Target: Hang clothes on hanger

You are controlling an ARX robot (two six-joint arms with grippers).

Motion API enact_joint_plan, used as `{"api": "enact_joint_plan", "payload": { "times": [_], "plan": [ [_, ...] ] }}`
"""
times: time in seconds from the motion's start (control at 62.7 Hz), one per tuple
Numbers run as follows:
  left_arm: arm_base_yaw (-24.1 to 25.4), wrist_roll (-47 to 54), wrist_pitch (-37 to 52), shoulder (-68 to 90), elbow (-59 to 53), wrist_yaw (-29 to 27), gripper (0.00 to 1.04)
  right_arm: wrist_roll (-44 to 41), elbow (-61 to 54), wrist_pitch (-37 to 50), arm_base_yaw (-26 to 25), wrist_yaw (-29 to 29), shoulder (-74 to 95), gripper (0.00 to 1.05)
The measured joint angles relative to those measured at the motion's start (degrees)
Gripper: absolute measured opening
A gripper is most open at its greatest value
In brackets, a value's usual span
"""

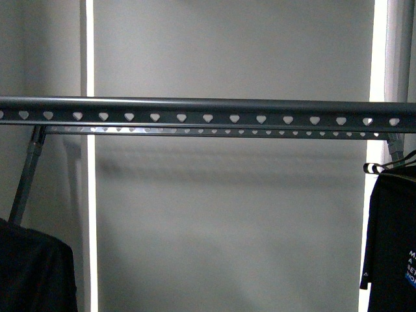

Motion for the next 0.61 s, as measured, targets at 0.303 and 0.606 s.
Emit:
{"api": "enact_joint_plan", "payload": {
  "times": [0.303, 0.606],
  "plan": [
    [0.0, 0.0, 0.0, 0.0, 0.0, 0.0, 0.98, 0.0, 0.0, 0.0, 0.0, 0.0, 0.0, 0.97],
    [-7.8, -7.0, 9.0, 25.9, 11.3, -8.7, 0.98, 0.0, 0.0, 0.0, 0.0, 0.0, 0.0, 0.97]
  ]
}}
